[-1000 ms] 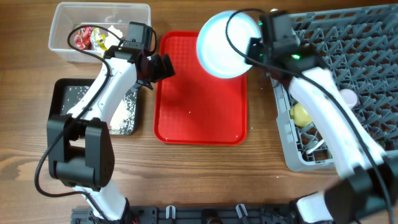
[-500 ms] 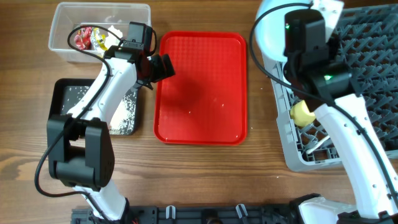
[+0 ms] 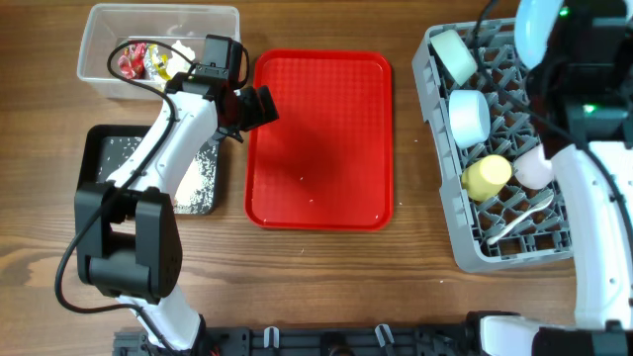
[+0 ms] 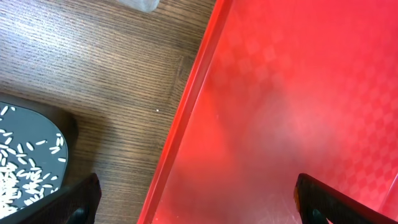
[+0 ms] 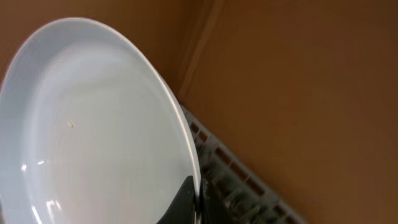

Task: Sort waste into correct bins and load items into the dishwasher rack
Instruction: 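Lift the light-blue plate and stand it upright in the dish rack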

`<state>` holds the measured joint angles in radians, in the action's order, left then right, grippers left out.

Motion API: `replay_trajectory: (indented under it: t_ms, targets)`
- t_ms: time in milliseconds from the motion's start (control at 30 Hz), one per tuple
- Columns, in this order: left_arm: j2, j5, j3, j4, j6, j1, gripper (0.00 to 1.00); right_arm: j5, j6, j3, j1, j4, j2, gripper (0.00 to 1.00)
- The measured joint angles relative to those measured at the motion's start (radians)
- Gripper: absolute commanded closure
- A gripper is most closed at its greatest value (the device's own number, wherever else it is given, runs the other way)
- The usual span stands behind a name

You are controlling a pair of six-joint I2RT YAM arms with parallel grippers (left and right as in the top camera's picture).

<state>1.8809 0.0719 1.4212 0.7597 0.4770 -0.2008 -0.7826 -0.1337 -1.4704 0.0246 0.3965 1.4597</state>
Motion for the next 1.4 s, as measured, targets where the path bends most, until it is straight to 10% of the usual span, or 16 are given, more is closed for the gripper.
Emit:
replay_trajectory:
  t_ms: [767,1033,1400]
  targets:
    - [0.000,0.000,0.000,0.000,0.000,0.000,0.00,0.102,-0.478,0.001,0.025,-0.346,0.414,0.95]
    - [0.000,0.000,0.000,0.000,0.000,0.000,0.00,0.106,-0.452,0.001,0.025,-0.350,0.422,0.02]
    - [0.000,0.000,0.000,0.000,0.000,0.000,0.00,0.055,-0.278,0.001,0.025,-0.376,0.413,0.00]
